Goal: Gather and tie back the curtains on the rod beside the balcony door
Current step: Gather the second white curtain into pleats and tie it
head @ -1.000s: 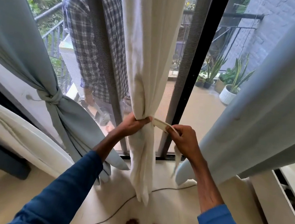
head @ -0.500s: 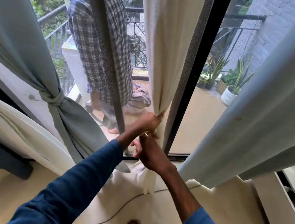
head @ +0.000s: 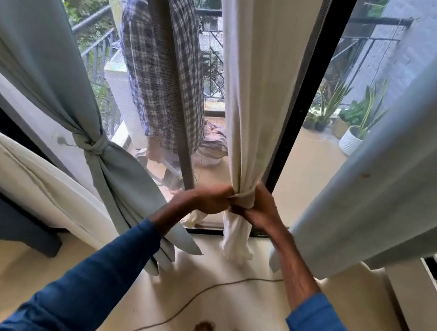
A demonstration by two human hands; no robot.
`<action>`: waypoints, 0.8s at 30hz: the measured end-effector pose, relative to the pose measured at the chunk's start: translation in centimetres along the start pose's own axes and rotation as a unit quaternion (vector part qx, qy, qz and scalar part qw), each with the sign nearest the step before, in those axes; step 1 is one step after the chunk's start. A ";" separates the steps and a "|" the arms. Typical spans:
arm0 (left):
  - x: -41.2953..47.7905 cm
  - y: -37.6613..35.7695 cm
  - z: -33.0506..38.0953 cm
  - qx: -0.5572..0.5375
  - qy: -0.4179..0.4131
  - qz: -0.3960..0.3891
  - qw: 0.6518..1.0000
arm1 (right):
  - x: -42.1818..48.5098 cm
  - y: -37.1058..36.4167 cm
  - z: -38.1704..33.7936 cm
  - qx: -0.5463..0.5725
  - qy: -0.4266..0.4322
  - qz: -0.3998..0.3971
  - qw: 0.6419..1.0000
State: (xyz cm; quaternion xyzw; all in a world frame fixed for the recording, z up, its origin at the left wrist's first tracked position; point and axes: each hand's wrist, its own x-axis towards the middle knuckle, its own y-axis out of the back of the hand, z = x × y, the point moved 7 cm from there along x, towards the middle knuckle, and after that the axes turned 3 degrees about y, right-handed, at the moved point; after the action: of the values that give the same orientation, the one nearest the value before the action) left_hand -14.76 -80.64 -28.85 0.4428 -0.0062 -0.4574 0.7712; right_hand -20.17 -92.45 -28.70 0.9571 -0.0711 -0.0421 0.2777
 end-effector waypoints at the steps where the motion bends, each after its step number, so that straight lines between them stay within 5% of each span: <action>1: -0.5 0.0 0.5 0.039 -0.011 -0.013 0.999 | 0.2 -0.5 -0.5 -0.002 0.018 0.000 1.000; 4: -1.8 1.0 1.0 0.105 -0.015 -0.039 0.994 | 0.2 -1.2 -1.3 -0.017 0.054 -0.002 0.998; 6: -2.6 2.5 0.8 0.055 -0.023 -0.029 0.998 | 0.0 -1.2 -0.9 -0.024 0.054 -0.007 0.998; 10: -4.6 6.1 0.9 -0.058 -0.098 0.085 0.990 | 0.1 -1.2 0.1 -0.022 0.040 -0.037 0.998; 18: -2.2 5.6 1.1 0.119 -0.186 0.288 0.932 | 0.0 -3.6 0.4 -0.024 0.007 -0.085 0.996; 22: -0.9 4.1 1.2 0.132 -0.103 0.325 0.931 | -0.2 -3.4 1.6 -0.010 -0.027 -0.041 0.999; 24: -0.4 4.0 0.2 0.055 -0.058 0.309 0.948 | 0.0 -3.2 2.4 0.017 -0.043 -0.029 0.999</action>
State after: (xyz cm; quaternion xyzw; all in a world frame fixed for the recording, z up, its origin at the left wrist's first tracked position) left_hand -12.30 -79.72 -25.80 0.4330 -0.2128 -0.2203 0.8477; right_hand -20.10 -91.02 -32.48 0.9606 -0.0557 -0.0902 0.2570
